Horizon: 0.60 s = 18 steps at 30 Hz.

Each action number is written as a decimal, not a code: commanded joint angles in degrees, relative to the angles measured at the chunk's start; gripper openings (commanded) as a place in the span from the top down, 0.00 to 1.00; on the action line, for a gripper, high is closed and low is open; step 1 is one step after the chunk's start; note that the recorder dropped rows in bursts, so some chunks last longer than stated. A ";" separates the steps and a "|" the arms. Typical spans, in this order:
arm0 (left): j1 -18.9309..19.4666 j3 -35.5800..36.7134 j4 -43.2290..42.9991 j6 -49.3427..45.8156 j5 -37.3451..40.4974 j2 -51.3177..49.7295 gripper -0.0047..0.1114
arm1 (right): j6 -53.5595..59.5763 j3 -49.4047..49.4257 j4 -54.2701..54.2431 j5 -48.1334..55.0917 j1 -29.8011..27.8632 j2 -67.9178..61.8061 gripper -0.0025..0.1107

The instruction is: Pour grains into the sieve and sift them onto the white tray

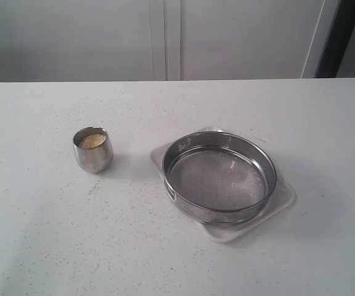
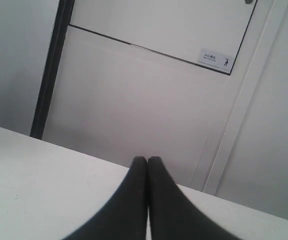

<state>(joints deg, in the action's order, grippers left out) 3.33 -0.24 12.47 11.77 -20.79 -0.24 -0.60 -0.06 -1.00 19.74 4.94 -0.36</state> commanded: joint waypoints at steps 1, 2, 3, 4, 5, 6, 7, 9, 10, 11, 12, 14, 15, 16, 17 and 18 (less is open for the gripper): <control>0.00 -3.06 -3.00 -0.76 2.79 -0.44 0.96 | -0.30 0.06 0.14 -0.15 -0.35 0.36 0.98; 0.00 -4.69 -3.86 -1.31 3.31 -2.39 0.96 | -0.30 0.06 0.14 -0.15 -0.35 0.36 0.98; 0.00 -5.64 -3.86 -1.31 3.62 -3.75 0.96 | -0.30 0.06 0.14 -0.15 -0.35 0.36 0.98; 0.00 -7.83 -3.99 -1.31 4.72 -6.65 0.96 | -0.30 0.06 0.14 -0.15 -0.35 0.36 0.98; 0.00 -8.99 -3.99 -1.31 5.75 -8.42 0.96 | -0.30 0.06 0.14 -0.15 -0.35 0.36 0.98; 0.00 -10.84 -4.10 -1.31 6.48 -12.12 0.96 | -0.30 0.06 0.14 -0.15 -0.35 0.36 0.98; 0.00 -11.76 -4.23 -1.31 6.31 -13.96 0.96 | -0.30 0.06 0.14 -0.15 -0.35 0.36 0.98; 0.00 -13.56 -9.83 -1.31 1.58 -18.60 0.96 | -0.30 0.06 0.14 -0.15 -0.35 0.36 0.98; 0.00 -14.53 -15.32 -0.11 -4.06 -21.59 0.96 | -0.30 0.06 0.14 -0.15 -0.35 0.36 0.98; 0.00 -15.42 -19.27 3.40 -6.63 -23.72 0.96 | -0.30 0.06 0.14 -0.15 -0.35 0.36 0.98; 0.00 -16.79 -23.96 8.66 -7.19 -26.14 0.96 | -0.30 0.06 0.14 -0.15 -0.35 0.36 0.98; 0.00 -19.44 -34.80 20.49 -9.14 -31.51 0.96 | -0.30 0.06 0.14 -0.15 -0.35 0.36 0.98; 0.00 -20.25 -39.16 24.12 -12.17 -34.82 0.96 | -0.30 0.06 0.14 -0.15 -0.35 0.36 0.98; 0.00 -20.80 -40.93 26.24 -15.69 -37.64 0.96 | -0.30 0.06 0.14 -0.15 -0.35 0.36 0.98; 0.00 -21.43 -42.07 27.65 -18.96 -40.35 0.96 | -0.30 0.06 0.14 -0.15 -0.35 0.36 0.98; 0.00 -22.22 -43.33 28.47 -20.84 -42.84 0.96 | -0.30 0.06 0.14 -0.15 -0.35 0.36 0.98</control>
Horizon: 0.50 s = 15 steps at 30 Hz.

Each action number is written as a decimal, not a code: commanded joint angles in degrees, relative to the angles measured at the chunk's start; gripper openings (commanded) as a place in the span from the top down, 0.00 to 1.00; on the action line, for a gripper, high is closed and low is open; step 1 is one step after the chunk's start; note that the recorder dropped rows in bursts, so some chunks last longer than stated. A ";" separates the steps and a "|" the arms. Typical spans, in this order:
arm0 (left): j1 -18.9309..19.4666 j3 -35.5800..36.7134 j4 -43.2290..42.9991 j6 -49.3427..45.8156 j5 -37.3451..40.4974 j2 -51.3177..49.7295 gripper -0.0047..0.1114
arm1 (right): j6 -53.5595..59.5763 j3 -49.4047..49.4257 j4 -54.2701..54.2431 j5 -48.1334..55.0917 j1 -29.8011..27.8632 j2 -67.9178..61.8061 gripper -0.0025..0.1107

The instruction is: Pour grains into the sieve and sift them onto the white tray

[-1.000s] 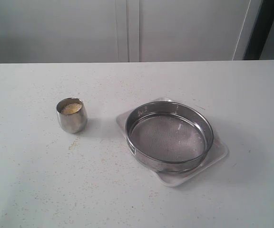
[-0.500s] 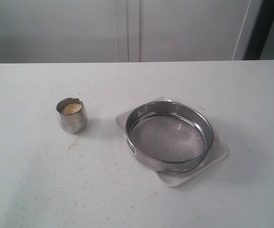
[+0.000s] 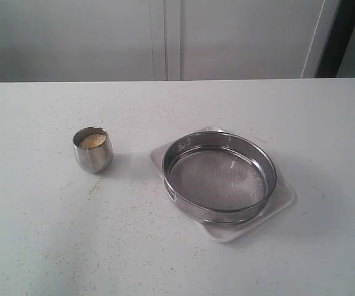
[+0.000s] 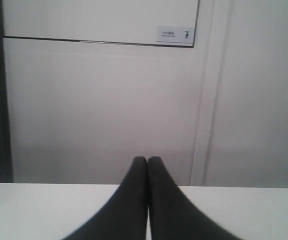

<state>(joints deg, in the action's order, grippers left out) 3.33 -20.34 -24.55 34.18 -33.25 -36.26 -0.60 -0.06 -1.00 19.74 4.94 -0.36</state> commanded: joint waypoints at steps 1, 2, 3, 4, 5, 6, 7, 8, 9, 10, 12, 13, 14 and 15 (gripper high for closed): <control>0.00 -3.06 -7.84 6.65 -9.38 -9.16 0.96 | -0.30 0.06 0.14 -0.15 -0.35 0.36 0.98; 0.00 -3.47 -8.53 7.08 -9.94 -10.67 0.96 | -0.30 0.06 0.14 -0.15 -0.35 0.36 0.98; 0.00 -3.80 -9.24 7.52 -10.72 -12.16 0.96 | -0.30 0.06 0.14 -0.15 -0.35 0.36 0.98; 0.00 -4.06 -9.50 7.54 -12.12 -13.64 0.96 | -0.30 0.06 0.14 -0.15 -0.35 0.36 0.98; 0.00 -4.29 -9.64 7.54 -13.14 -14.73 0.96 | -0.30 0.06 0.14 -0.15 -0.35 0.36 0.98; 0.00 -4.42 -9.79 7.54 -14.55 -16.02 0.96 | -0.30 0.06 0.14 -0.15 -0.35 0.36 0.98; 0.00 -4.42 -9.90 7.54 -16.10 -17.25 0.96 | -0.30 0.06 0.14 -0.15 -0.35 0.36 0.98; 0.00 -4.42 -10.07 7.54 -17.19 -18.24 0.96 | -0.30 0.06 0.14 -0.15 -0.35 0.36 0.98; 0.00 -4.42 -10.57 7.54 -18.51 -19.39 0.96 | -0.30 0.06 0.14 -0.15 -0.35 0.36 0.98; 0.00 -4.42 -11.61 7.54 -19.71 -20.49 0.96 | -0.30 0.06 0.14 -0.15 -0.35 0.36 0.98; 0.00 -4.42 -13.87 7.54 -22.29 -22.42 0.96 | -0.30 0.06 0.14 -0.15 -0.35 0.36 0.98; 0.00 -4.42 -15.15 7.54 -23.65 -23.42 0.96 | -0.30 0.06 0.14 -0.15 -0.35 0.36 0.98; 0.00 -4.42 -16.25 7.38 -25.08 -24.44 0.96 | -0.30 0.06 0.14 -0.15 -0.35 0.36 0.98; 0.00 -4.42 -16.89 7.06 -26.15 -25.43 0.96 | -0.30 0.06 0.14 -0.15 -0.35 0.36 0.98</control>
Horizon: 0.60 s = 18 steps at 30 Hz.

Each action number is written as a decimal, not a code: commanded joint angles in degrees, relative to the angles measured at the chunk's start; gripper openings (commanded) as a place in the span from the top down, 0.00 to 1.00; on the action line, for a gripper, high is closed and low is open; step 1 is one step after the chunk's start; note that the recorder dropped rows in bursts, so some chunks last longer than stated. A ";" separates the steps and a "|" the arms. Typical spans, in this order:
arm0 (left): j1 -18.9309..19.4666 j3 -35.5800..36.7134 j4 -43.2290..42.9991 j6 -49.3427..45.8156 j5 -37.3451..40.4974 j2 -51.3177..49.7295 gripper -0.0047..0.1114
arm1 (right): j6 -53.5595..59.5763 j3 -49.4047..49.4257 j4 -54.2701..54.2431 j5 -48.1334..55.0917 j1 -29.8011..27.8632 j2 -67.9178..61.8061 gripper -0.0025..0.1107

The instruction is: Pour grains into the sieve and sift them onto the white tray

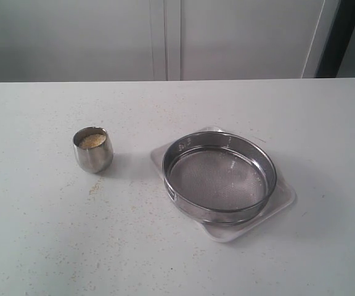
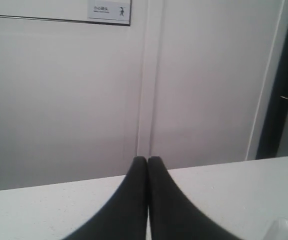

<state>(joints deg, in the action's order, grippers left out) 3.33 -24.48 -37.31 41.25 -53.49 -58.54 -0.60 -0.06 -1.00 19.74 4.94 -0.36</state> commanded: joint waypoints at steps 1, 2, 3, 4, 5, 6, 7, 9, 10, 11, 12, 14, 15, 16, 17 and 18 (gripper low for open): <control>0.00 -0.28 -4.34 -0.25 -7.06 -4.15 0.96 | -0.30 0.06 0.14 -0.15 -0.35 0.36 0.98; 0.00 -0.28 -4.56 -0.29 -8.06 -5.12 0.96 | -0.30 0.06 0.14 -0.15 -0.35 0.36 0.98; 0.00 -0.28 -4.88 -0.37 -8.64 -5.84 0.96 | -0.30 0.06 0.14 -0.15 -0.35 0.36 0.98; 0.00 -0.28 -5.33 -0.87 -9.01 -6.69 0.95 | -0.30 0.06 0.14 -0.15 -0.35 0.36 0.98; -0.11 -0.37 -5.79 -1.27 -8.99 -7.52 0.93 | -0.30 0.06 0.14 -0.15 -0.35 0.36 0.98; -0.11 -0.60 -6.41 -1.46 -8.99 -8.22 0.90 | -0.30 0.06 0.14 -0.15 -0.35 0.36 0.98; -0.11 -1.02 -7.54 -1.56 -8.87 -9.10 0.86 | -0.30 0.06 0.14 -0.15 -0.35 0.36 0.98; -0.11 -2.22 -9.70 -1.56 -8.87 -11.01 0.79 | -0.30 0.06 0.14 -0.15 -0.35 0.36 0.98; -0.11 -3.03 -10.34 -1.56 -8.87 -11.94 0.74 | -0.30 0.06 0.14 -0.15 -0.35 0.36 0.98; -0.23 -3.81 -10.66 -1.56 -8.87 -12.88 0.68 | -0.30 0.06 0.14 -0.15 -0.35 0.36 0.98; -0.71 -4.46 -10.65 -1.56 -8.87 -13.59 0.63 | -0.30 0.06 0.14 -0.15 -0.35 0.36 0.98; -1.62 -6.08 -10.54 -2.49 -8.69 -15.62 0.49 | -0.30 0.06 0.14 -0.15 -0.35 0.36 0.98; -2.16 -6.84 -10.54 -2.49 -8.42 -16.44 0.43 | -0.30 0.06 0.14 -0.15 -0.35 0.36 0.98; -2.90 -7.60 -10.43 -2.49 -7.95 -17.48 0.36 | -0.30 0.06 0.14 -0.15 -0.35 0.36 0.98; -3.64 -8.33 -10.43 -2.49 -7.33 -18.52 0.28 | -0.30 0.06 0.14 -0.15 -0.35 0.36 0.98; -4.27 -8.85 -10.43 -2.49 -6.90 -19.59 0.23 | -0.30 0.06 0.14 -0.15 -0.35 0.36 0.98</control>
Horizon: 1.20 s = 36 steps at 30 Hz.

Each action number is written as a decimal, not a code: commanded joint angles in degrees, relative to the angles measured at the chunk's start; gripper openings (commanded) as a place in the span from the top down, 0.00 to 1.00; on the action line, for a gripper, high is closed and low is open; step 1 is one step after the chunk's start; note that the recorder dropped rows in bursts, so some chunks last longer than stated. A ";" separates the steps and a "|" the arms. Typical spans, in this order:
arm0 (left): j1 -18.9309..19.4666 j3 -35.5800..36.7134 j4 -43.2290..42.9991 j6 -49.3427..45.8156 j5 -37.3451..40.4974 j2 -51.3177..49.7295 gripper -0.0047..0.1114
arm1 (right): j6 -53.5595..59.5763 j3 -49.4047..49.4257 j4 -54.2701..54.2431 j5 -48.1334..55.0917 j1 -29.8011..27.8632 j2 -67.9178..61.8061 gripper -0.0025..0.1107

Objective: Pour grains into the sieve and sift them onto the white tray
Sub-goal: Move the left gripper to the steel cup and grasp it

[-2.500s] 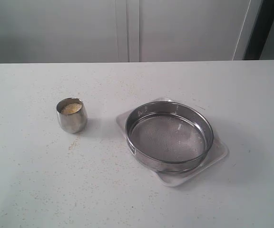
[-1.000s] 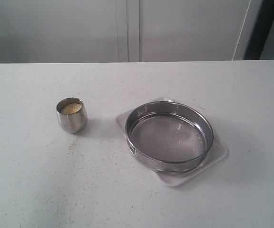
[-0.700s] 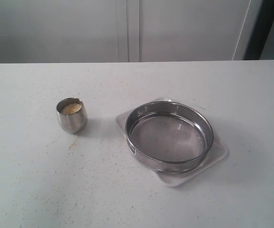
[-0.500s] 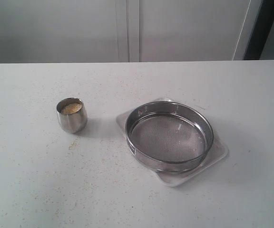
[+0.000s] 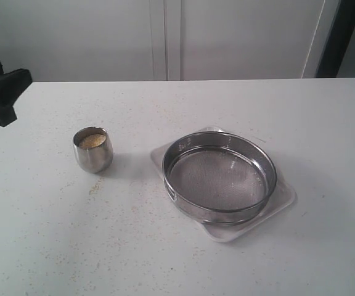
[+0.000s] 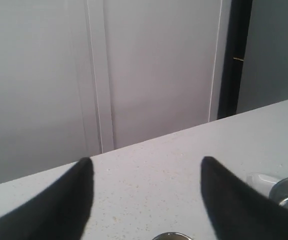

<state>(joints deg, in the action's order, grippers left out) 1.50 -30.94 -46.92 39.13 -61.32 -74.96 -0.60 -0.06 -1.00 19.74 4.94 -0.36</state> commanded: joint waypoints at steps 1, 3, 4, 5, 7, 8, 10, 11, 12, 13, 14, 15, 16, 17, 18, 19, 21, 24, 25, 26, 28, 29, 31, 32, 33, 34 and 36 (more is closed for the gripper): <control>-3.21 -2.98 -0.68 -0.37 1.03 -4.25 0.18 | -0.30 0.06 0.14 -0.15 -0.35 0.36 0.98; -4.65 -4.01 -0.68 -0.37 0.88 -6.06 0.10 | -0.30 0.06 0.14 -0.15 -0.35 0.36 0.98; -5.32 -4.61 -0.68 -0.37 0.88 -7.00 0.07 | -0.30 0.06 0.14 -0.15 -0.35 0.36 0.98; -5.86 -5.24 -0.68 -0.37 0.88 -7.93 0.05 | -0.30 0.06 0.14 -0.15 -0.35 0.36 0.98; -6.69 -6.16 0.20 -0.60 0.93 -9.66 0.05 | -0.30 0.06 0.14 -0.15 -0.35 0.36 0.98; -6.95 -6.47 1.12 -0.60 1.03 -10.58 0.05 | -0.30 0.06 0.14 -0.15 -0.35 0.36 0.98; -7.36 -6.98 2.00 -0.60 -0.47 -12.11 0.05 | -0.30 0.06 0.14 -0.15 -0.35 0.36 0.98; -7.45 -6.99 2.11 -0.60 -1.22 -12.76 0.05 | -0.30 0.06 0.14 -0.15 -0.35 0.36 0.98; -7.45 -7.09 2.11 -0.60 -1.76 -13.25 0.06 | -0.30 0.06 0.14 -0.15 -0.35 0.36 0.98; -7.60 -7.09 2.11 -0.60 -2.20 -13.71 0.06 | -0.30 0.06 0.14 -0.15 -0.35 0.36 0.98; -7.59 -7.09 2.11 -0.60 -2.53 -14.26 0.06 | -0.30 0.06 0.14 -0.15 -0.35 0.36 0.98; -7.59 -7.09 2.56 -1.58 -2.94 -14.71 0.06 | -0.30 0.06 0.14 -0.15 -0.35 0.36 0.98; -7.59 -7.09 2.72 -2.65 -3.37 -15.14 0.06 | -0.30 0.06 0.14 -0.15 -0.35 0.36 0.98; -7.59 -7.09 3.46 -3.95 -4.24 -15.64 0.06 | -0.30 0.06 0.14 -0.15 -0.35 0.36 0.98; -7.59 -7.09 4.22 -5.22 -5.57 -16.26 0.06 | -0.30 0.06 0.14 -0.15 -0.35 0.36 0.98; -7.59 -7.09 4.55 -6.26 -7.04 -16.80 0.06 | -0.30 0.06 0.14 -0.15 -0.35 0.36 0.98; -7.59 -7.09 5.46 -8.11 -8.65 -18.40 0.06 | -0.30 0.06 0.14 -0.15 -0.35 0.36 0.98; -7.59 -7.09 6.36 -8.11 -8.65 -20.86 0.06 | -0.30 0.06 0.14 -0.15 -0.35 0.36 0.98; -7.59 -7.09 6.36 -8.25 -8.65 -21.58 0.06 | -0.30 0.06 0.14 -0.15 -0.35 0.36 0.98; -7.59 -7.09 6.36 -9.11 -8.65 -22.61 0.06 | -0.30 0.06 0.14 -0.15 -0.35 0.36 0.98; -7.62 -7.09 6.49 -9.68 -8.65 -23.92 0.06 | -0.30 0.06 0.14 -0.15 -0.35 0.36 0.98; -7.62 -7.09 6.89 -9.93 -8.65 -24.74 0.06 | -0.30 0.06 0.14 -0.15 -0.35 0.36 0.98; -7.62 -7.09 7.14 -10.88 -8.65 -25.97 0.06 | -0.30 0.06 0.14 -0.15 -0.35 0.36 0.98; -7.62 -7.09 7.14 -10.87 -8.65 -26.74 0.06 | -0.30 0.06 0.14 -0.15 -0.35 0.36 0.98; -7.80 -7.37 7.14 -10.87 -8.65 -27.41 0.06 | -0.30 0.06 0.14 -0.15 -0.35 0.36 0.98; -8.25 -7.49 7.29 -10.87 -8.65 -28.04 0.06 | -0.30 0.06 0.14 -0.15 -0.35 0.36 0.98; -9.19 -8.15 7.62 -11.44 -8.65 -29.22 0.06 | -0.30 0.06 0.14 -0.15 -0.35 0.36 0.98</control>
<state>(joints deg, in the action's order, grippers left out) -6.43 -38.13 -39.96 28.50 -69.16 -102.85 -0.60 -0.06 -1.00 19.74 4.94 -0.36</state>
